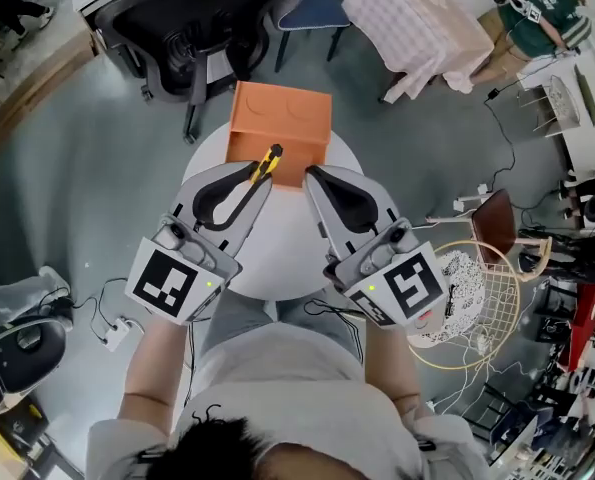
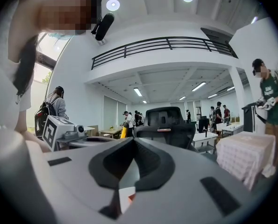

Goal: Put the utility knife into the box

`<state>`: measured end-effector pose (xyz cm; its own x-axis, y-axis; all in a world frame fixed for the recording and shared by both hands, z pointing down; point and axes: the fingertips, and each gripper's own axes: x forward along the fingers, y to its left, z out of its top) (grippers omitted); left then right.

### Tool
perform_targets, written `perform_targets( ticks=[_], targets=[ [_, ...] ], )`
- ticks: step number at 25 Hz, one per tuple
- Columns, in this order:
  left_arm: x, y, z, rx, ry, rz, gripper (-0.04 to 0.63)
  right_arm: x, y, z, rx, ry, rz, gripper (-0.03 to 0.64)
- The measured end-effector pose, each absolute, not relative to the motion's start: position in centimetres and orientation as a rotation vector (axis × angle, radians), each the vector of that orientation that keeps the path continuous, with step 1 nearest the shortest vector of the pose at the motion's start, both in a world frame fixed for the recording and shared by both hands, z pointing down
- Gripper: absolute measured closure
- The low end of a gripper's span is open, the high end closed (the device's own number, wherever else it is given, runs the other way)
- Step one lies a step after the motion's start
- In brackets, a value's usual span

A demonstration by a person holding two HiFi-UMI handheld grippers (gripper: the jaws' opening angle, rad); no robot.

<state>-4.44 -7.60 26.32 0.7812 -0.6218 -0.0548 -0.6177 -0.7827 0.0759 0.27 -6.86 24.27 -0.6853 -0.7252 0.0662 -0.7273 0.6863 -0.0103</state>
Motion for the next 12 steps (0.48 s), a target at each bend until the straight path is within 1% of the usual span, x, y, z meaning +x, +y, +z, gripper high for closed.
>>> perform_targets(
  ticks=[12],
  targets=[
    [-3.0, -12.2, 31.2, 2.792, -1.147, 0.133, 0.529, 1.6, -11.2, 27.0, 1.071, -2.880, 0.160, 0.609]
  ],
)
